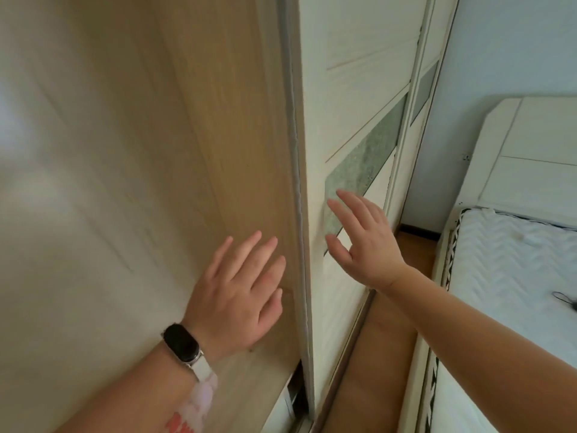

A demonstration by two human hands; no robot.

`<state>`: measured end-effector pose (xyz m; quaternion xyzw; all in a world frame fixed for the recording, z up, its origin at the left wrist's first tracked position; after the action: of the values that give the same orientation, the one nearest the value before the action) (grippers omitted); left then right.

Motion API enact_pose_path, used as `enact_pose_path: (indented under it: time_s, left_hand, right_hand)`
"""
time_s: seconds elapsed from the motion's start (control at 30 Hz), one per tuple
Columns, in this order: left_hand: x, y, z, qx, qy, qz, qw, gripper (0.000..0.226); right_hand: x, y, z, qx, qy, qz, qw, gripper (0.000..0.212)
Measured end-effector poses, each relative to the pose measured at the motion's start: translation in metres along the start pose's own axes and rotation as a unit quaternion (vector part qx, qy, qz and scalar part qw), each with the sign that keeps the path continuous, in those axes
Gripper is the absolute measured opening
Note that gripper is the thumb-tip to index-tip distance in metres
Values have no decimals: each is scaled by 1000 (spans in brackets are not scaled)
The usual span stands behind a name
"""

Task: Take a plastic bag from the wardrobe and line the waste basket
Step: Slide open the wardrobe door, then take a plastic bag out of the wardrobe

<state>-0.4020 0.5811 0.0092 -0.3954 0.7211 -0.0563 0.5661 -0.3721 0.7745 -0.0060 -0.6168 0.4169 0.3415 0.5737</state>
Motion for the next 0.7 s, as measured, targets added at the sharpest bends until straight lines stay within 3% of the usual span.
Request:
enact_pose_path:
  time_s: [0.17, 0.27, 0.47, 0.7]
  left_hand:
    - [70, -18, -15, 30, -71, -78, 994, 42]
    - [113, -33, -25, 37, -109, -111, 987, 43]
    - [208, -68, -58, 7, -211, -174, 962, 40]
    - [297, -89, -97, -48, -325, -200, 923, 37]
  right_hand:
    - [35, -24, -76, -27, -78, -22, 996, 47]
    - [54, -17, -125, -44, -115, -75, 990, 46]
    - [91, 37, -212, -83, -170, -199, 962, 52]
    - [124, 109, -303, -162, -218, -290, 918, 54]
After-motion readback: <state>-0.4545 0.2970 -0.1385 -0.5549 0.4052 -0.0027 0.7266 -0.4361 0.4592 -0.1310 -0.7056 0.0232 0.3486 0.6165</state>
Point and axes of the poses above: each hand's wrist, its own x-axis away from the middle knuckle, its own y-axis out of the palm, z = x × y, the point moved 9 cm from there along -x, towards the middle knuckle, and after that the axes turned 14 degrees about z, right-handed, at the moved point
